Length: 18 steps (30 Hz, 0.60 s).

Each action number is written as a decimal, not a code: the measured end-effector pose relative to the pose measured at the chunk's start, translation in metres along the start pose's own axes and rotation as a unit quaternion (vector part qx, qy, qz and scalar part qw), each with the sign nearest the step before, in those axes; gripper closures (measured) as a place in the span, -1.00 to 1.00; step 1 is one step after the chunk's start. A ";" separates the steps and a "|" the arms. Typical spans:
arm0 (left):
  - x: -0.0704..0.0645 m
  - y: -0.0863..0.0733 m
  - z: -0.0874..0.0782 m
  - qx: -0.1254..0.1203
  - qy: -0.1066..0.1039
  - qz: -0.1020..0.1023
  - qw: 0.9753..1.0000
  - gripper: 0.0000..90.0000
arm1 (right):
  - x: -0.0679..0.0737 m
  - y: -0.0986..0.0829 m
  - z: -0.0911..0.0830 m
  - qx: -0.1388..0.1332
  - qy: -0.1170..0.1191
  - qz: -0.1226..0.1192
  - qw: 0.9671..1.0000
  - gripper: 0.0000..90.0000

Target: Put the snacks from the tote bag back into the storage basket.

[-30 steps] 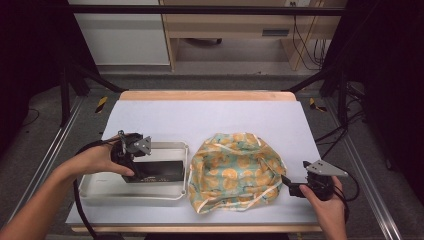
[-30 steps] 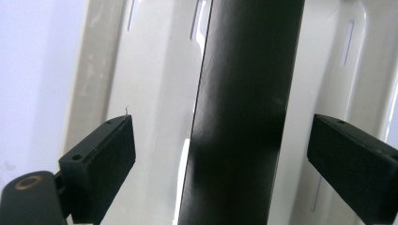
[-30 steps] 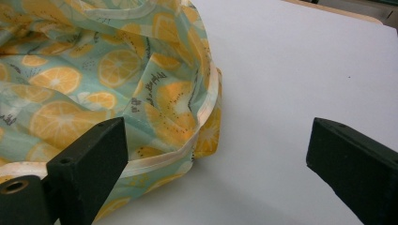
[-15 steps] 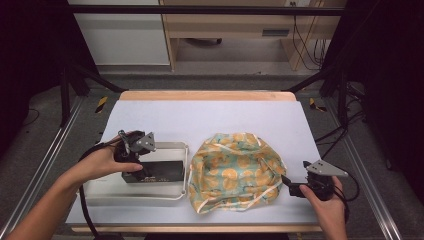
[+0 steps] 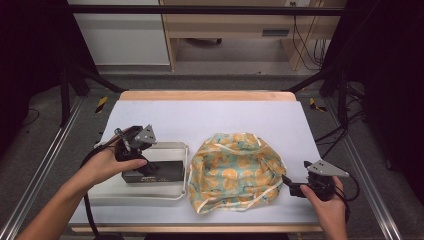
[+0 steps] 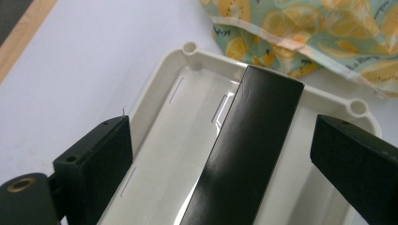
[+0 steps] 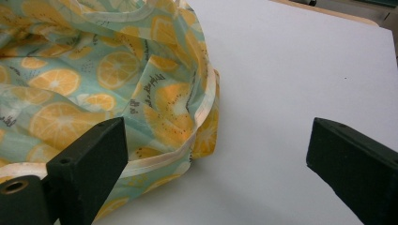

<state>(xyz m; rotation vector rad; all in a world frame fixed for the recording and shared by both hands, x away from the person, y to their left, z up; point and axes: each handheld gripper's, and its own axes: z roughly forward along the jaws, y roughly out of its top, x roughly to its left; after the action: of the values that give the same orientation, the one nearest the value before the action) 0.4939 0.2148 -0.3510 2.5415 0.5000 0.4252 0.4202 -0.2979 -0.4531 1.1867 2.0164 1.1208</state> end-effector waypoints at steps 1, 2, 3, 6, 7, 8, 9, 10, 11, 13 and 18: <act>-0.001 0.001 -0.001 -0.003 0.002 -0.001 1.000 -0.87 | 0.000 0.000 0.000 0.001 0.000 0.000 1.000 -0.86; -0.003 0.001 -0.002 -0.010 0.006 -0.006 1.000 -0.87 | 0.000 0.000 0.000 0.000 -0.001 -0.001 1.000 -0.86; -0.003 0.001 -0.002 -0.010 0.006 -0.006 1.000 -0.87 | 0.000 0.000 0.000 0.000 -0.001 -0.001 1.000 -0.86; -0.005 -0.001 -0.005 -0.029 0.019 -0.030 0.999 -0.87 | 0.000 0.000 -0.001 0.000 -0.001 -0.001 1.000 -0.86; -0.005 -0.002 -0.005 -0.034 0.023 -0.036 0.999 -0.87 | 0.000 0.000 -0.001 0.000 -0.001 -0.001 1.000 -0.86; -0.005 -0.002 -0.005 -0.034 0.023 -0.036 0.999 -0.87 | 0.000 0.000 -0.001 -0.001 -0.001 -0.001 1.000 -0.86; -0.006 -0.002 -0.007 -0.038 0.028 -0.042 0.998 -0.87 | 0.000 0.000 -0.001 -0.001 -0.001 -0.001 1.000 -0.86; -0.006 -0.004 -0.009 -0.048 0.037 -0.051 0.997 -0.87 | 0.000 0.000 -0.001 -0.001 -0.001 -0.001 1.000 -0.86; -0.006 -0.005 -0.011 -0.050 0.039 -0.054 0.997 -0.88 | 0.000 0.000 -0.001 -0.001 -0.001 -0.001 1.000 -0.86; -0.007 -0.007 -0.012 -0.054 0.052 -0.057 0.996 -0.88 | 0.000 0.000 -0.001 -0.001 -0.001 -0.001 1.000 -0.86; -0.006 -0.012 -0.015 -0.069 0.065 -0.069 0.993 -0.89 | -0.001 0.000 -0.001 -0.001 -0.001 0.000 1.000 -0.86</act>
<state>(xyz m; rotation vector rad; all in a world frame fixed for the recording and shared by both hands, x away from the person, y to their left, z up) 0.4791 0.2286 -0.3463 2.3396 0.6678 0.5563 0.4197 -0.2989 -0.4526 1.1857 2.0130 1.1221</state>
